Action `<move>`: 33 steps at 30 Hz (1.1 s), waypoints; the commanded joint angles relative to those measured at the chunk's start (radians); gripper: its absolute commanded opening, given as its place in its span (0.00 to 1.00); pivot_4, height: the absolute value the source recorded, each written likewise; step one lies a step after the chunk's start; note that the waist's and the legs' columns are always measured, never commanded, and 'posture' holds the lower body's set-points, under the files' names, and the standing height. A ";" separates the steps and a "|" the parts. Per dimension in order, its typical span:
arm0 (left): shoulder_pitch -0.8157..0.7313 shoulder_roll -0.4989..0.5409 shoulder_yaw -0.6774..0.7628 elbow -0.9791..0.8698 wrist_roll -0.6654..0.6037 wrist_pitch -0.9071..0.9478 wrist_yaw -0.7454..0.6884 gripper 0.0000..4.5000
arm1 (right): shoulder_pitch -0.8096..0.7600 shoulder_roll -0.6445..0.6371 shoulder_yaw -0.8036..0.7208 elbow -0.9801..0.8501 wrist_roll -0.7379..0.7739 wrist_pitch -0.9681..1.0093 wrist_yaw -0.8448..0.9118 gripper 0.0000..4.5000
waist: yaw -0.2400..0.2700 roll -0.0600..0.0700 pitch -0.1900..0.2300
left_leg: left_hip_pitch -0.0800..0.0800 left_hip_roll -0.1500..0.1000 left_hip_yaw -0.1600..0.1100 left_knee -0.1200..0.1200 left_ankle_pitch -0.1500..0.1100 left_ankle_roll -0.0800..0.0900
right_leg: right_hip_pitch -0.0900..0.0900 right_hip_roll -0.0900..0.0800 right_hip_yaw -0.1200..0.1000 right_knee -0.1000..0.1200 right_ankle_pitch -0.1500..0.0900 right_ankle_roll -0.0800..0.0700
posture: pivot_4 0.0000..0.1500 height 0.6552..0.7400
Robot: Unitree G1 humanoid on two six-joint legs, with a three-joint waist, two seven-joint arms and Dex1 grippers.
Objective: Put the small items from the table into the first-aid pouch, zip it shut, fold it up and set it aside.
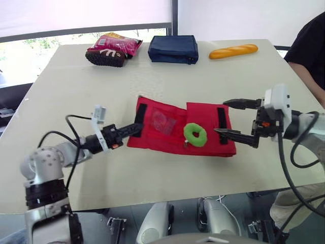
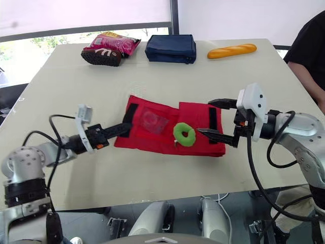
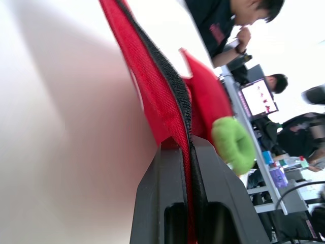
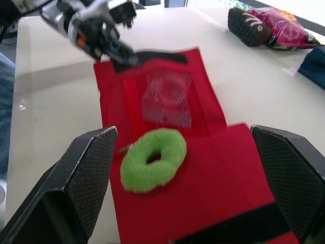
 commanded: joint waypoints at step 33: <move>-0.406 -0.082 -0.325 -0.040 0.065 -0.089 -0.394 0.00 | -0.188 0.322 0.384 0.639 -0.587 -0.268 0.058 0.01 | -0.027 -0.005 -0.003 | 0.000 0.000 0.000 -0.001 0.001 -0.002 | -0.003 0.000 0.001 0.004 0.001 -0.002 | 1.00 1.00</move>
